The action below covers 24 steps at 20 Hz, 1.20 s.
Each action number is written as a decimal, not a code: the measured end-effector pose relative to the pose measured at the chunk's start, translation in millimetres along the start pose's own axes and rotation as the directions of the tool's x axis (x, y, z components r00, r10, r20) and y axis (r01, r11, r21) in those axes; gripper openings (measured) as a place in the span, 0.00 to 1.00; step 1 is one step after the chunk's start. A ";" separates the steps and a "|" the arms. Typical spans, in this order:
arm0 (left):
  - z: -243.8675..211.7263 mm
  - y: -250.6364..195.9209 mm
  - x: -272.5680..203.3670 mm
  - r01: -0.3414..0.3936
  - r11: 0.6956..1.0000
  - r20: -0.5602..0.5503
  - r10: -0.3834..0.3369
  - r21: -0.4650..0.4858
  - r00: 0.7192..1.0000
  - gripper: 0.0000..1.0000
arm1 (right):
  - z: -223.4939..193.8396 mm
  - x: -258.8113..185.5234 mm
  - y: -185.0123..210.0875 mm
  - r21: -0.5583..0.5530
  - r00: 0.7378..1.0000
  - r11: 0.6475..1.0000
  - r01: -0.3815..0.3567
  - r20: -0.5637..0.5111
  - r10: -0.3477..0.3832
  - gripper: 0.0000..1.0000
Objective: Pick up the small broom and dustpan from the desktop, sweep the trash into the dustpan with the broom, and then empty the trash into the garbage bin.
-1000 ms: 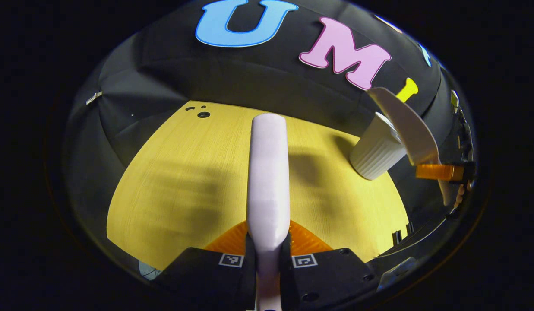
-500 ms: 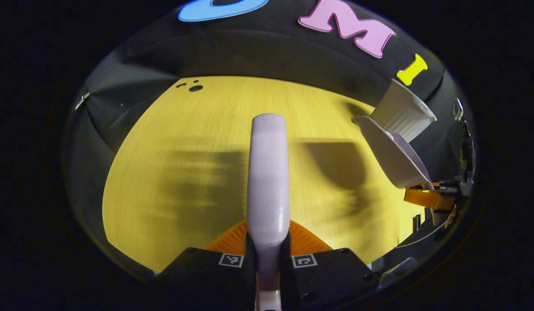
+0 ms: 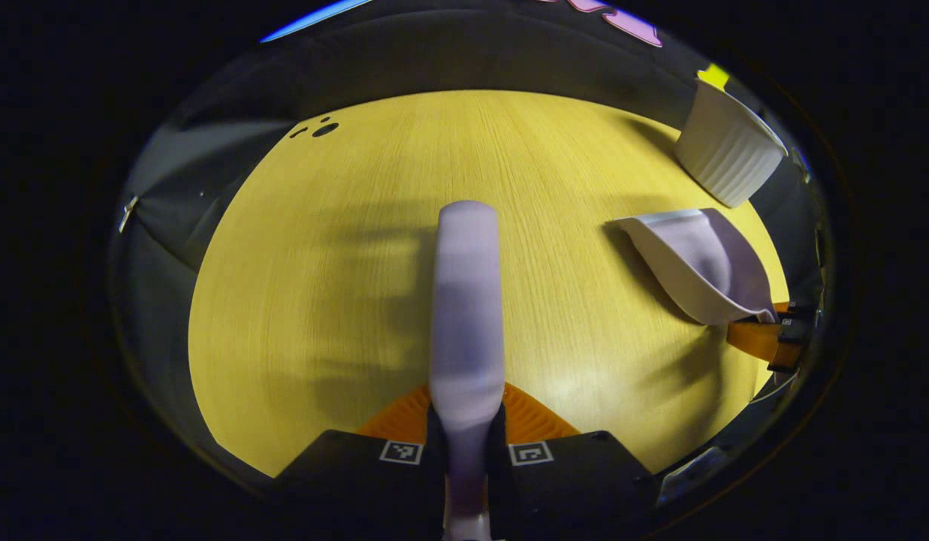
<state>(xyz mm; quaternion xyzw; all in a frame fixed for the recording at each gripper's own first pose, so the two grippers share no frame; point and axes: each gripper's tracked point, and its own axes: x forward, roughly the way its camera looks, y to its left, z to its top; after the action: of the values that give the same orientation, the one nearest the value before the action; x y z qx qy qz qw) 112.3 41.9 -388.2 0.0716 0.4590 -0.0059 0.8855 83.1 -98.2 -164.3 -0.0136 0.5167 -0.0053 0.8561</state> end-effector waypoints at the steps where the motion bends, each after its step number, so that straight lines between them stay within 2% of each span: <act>1: 0.4 0.9 1.1 -0.004 1.000 -0.005 0.004 0.002 1.000 0.27 | -0.7 3.0 4.1 -0.011 1.000 1.000 0.006 -0.006 -0.006 0.37; 6: 4.4 -5.2 4.2 -0.027 0.999 0.000 0.027 0.031 1.000 0.34 | -5.2 11.8 16.0 -0.029 1.000 0.999 -0.020 -0.018 0.019 0.40; 7: 4.2 -7.4 3.5 -0.025 0.999 0.002 0.025 0.023 1.000 0.36 | -4.7 11.3 19.7 -0.028 0.999 0.999 -0.039 -0.019 0.039 0.46; 11: 14.5 -17.8 -18.6 0.011 0.999 0.081 -0.007 -0.042 0.997 0.96 | 9.2 -4.9 19.0 -0.023 0.998 0.999 -0.043 0.044 0.044 0.99; 15: 28.0 -18.5 -69.8 0.021 0.996 0.227 0.000 -0.090 0.974 0.95 | 25.0 -45.9 11.6 0.002 0.983 0.999 -0.041 0.181 0.039 0.99; 17: 39.5 -22.0 -103.3 0.051 0.993 0.341 -0.012 -0.107 0.940 0.97 | 40.6 -71.2 7.6 0.004 0.962 0.999 -0.035 0.271 0.032 0.99; 19: 51.0 -24.4 -138.2 0.084 0.990 0.461 -0.021 -0.116 0.887 0.97 | 54.4 -103.2 4.3 -0.002 0.932 0.999 -0.032 0.362 0.030 0.99; 21: 59.5 -20.2 -178.2 0.076 0.990 0.579 0.007 -0.119 0.816 0.96 | 68.2 -136.5 4.4 0.009 0.892 0.999 -0.044 0.451 0.035 0.99; 24: 64.1 -20.3 -236.4 0.070 0.989 0.717 0.044 -0.129 0.696 0.96 | 83.6 -179.9 8.3 0.015 0.811 0.998 -0.065 0.584 0.044 0.99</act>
<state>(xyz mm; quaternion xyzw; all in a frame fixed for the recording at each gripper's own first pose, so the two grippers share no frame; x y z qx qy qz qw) 26.0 0.3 -161.8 -0.0048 0.0770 -0.0058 0.9970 73.1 -84.2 33.4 0.0147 0.2297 0.0149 0.9730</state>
